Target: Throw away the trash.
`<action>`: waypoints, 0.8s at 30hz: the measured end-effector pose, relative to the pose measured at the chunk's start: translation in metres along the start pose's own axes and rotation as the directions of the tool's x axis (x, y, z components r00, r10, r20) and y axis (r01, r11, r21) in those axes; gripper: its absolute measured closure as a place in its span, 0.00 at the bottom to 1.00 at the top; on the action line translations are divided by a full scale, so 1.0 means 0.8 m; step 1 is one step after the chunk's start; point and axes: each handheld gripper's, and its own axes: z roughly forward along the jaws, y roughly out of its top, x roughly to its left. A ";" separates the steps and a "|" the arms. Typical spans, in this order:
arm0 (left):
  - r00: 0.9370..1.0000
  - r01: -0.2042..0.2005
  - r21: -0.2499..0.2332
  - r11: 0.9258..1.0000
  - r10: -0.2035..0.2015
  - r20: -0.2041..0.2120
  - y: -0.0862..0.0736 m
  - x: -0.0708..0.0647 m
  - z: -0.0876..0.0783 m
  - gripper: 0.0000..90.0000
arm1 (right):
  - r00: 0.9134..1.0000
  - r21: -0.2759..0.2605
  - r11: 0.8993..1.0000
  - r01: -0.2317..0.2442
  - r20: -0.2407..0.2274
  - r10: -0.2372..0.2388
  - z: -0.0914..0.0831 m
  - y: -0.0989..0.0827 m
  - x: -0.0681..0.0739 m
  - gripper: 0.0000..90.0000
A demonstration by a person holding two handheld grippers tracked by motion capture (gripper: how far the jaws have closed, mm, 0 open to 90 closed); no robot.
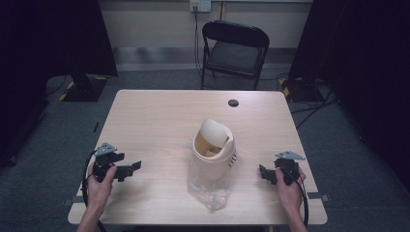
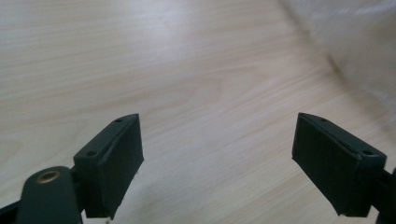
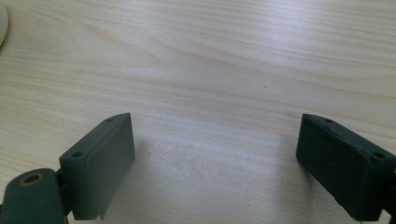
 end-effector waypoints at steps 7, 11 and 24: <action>0.999 0.015 0.070 0.997 -0.011 -0.051 -0.023 0.009 0.013 0.18 | 1.000 0.000 1.000 0.001 0.000 -0.001 0.000 0.000 0.000 0.12; 0.996 -0.014 0.130 0.991 0.025 -0.086 -0.033 0.008 0.023 0.18 | 1.000 0.000 1.000 0.000 0.000 0.000 0.000 0.000 0.000 0.12; 0.984 -0.026 0.061 0.998 0.036 -0.173 -0.041 0.006 0.033 0.11 | 1.000 0.000 1.000 0.000 0.000 0.000 0.000 0.000 0.000 0.12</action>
